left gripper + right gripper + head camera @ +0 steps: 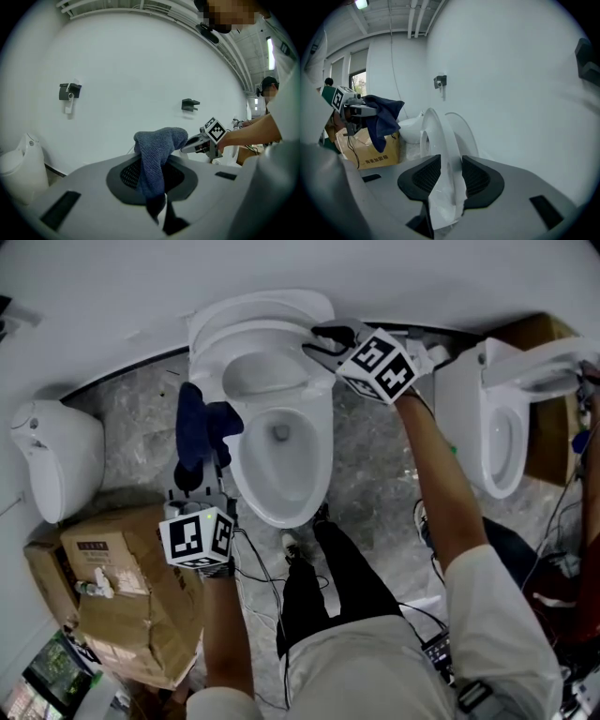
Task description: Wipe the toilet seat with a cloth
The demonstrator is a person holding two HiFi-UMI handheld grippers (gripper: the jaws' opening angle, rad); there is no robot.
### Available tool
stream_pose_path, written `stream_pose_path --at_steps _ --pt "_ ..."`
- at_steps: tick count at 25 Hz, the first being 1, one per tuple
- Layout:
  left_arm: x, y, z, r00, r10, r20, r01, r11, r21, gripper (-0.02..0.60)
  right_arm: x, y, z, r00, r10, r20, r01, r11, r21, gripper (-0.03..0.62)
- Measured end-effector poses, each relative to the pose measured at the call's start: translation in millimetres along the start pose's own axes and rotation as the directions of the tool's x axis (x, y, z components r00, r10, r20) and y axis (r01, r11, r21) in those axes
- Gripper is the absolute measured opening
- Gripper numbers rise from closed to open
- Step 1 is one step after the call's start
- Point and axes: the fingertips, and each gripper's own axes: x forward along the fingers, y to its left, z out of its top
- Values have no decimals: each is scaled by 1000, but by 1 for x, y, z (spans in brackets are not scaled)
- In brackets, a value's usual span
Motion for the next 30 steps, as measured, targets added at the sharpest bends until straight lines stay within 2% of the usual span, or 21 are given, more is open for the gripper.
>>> stream_pose_path --at_steps 7,14,19,23,26,30 --pt "-33 17 -16 1000 4 -31 -5 1000 -22 41 -20 31 -4 1000 -18 24 16 998 54 146" --pt "-70 29 -22 998 -30 -48 29 999 -25 41 -43 89 -21 1000 11 18 -13 996 94 158" --pt "-92 33 -46 995 -75 -60 70 994 -86 41 -60 133 -46 995 81 -49 -79 996 38 188" --pt "-118 37 -69 995 -58 -87 50 994 -93 41 -67 171 -67 987 136 -88 -136 991 7 201" --pt "-128 41 -84 993 -47 -111 37 995 -96 41 -71 190 -80 985 153 -79 -154 988 -7 207" --pt "-143 48 -102 991 -38 -126 25 994 -103 41 -82 224 -104 967 240 -83 -240 971 11 221"
